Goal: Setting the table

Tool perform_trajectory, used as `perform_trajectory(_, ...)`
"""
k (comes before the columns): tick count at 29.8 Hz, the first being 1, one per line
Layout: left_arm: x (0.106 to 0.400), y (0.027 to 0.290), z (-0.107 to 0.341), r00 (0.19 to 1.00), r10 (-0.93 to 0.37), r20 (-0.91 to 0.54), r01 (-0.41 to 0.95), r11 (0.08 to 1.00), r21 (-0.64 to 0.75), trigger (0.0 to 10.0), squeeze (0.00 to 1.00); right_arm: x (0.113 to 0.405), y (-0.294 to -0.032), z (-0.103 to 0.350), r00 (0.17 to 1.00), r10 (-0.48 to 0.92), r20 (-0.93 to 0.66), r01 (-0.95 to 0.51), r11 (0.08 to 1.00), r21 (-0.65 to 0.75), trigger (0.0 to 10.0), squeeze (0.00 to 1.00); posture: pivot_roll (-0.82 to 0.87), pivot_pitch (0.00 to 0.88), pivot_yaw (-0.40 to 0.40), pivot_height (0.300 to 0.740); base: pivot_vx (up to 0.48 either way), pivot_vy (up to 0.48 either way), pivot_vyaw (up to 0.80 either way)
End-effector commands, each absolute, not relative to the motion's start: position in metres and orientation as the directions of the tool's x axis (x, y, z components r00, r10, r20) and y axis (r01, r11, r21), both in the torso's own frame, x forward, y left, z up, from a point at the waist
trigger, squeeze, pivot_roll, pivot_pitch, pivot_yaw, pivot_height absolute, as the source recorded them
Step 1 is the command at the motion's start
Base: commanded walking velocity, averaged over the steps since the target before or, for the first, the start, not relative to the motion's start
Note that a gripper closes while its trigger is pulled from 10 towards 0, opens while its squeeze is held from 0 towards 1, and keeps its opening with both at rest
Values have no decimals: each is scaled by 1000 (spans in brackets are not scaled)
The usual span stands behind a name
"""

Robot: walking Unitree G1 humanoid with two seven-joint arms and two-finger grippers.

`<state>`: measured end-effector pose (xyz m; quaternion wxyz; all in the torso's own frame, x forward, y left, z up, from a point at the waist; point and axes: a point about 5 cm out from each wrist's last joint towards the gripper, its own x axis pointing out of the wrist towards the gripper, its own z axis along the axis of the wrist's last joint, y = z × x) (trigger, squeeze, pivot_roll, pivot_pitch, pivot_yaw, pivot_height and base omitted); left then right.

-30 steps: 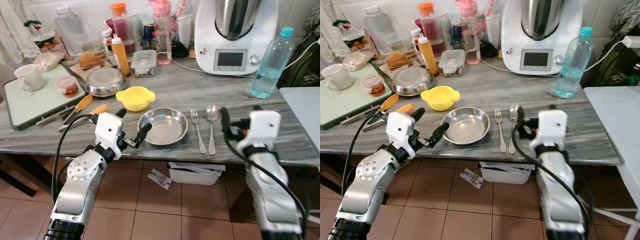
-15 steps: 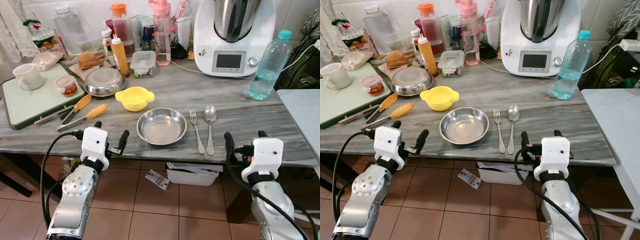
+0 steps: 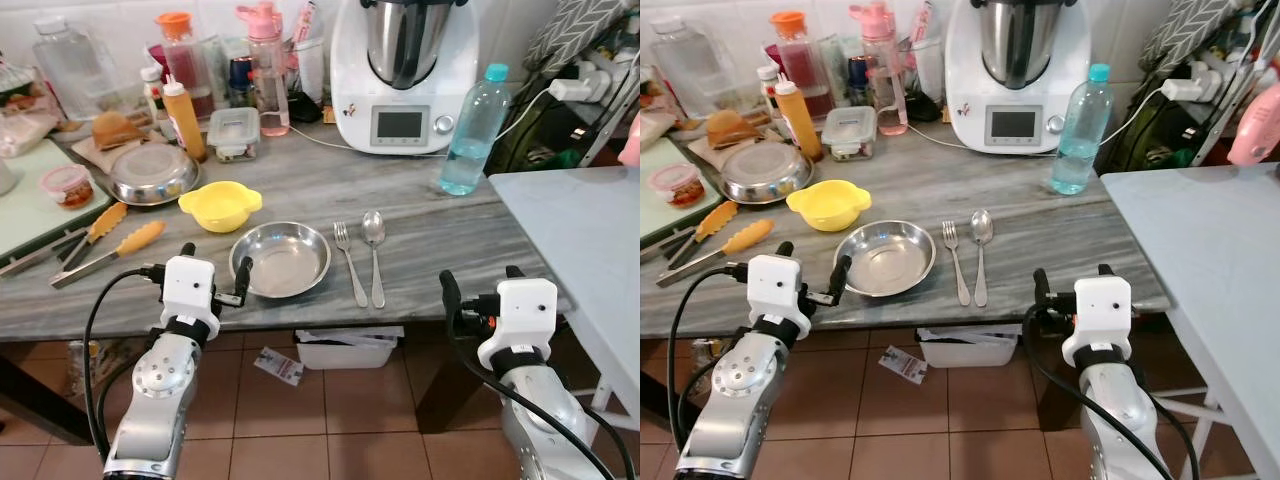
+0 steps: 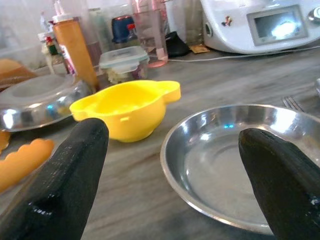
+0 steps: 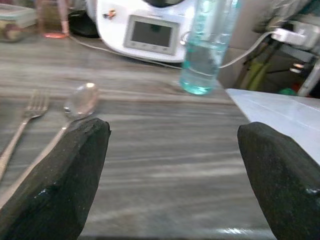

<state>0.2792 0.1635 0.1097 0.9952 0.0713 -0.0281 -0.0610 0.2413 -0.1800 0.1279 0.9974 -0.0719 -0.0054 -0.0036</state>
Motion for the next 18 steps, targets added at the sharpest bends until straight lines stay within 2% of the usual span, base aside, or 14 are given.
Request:
perform_trajectory(1, 277, 169, 108, 994, -101, 33, 95, 983, 156, 10000, 0, 242, -174, 131, 1000, 20, 16, -18, 990, -140, 10000, 0, -98, 0, 39, 740, 0, 0, 0)
perform_trajectory(13, 282, 163, 108, 993, -115, 9, 113, 984, 141, 10000, 0, 244, -173, 124, 1000, -8, -10, 7, 992, -126, 10000, 0, -95, 0, 48, 740, 0, 0, 0)
perform_trajectory(18, 284, 161, 109, 992, -122, 6, 121, 983, 136, 10000, 0, 245, -176, 123, 1000, -25, -16, 23, 993, -118, 10000, 0, -97, 0, 51, 740, -246, 0, 0)
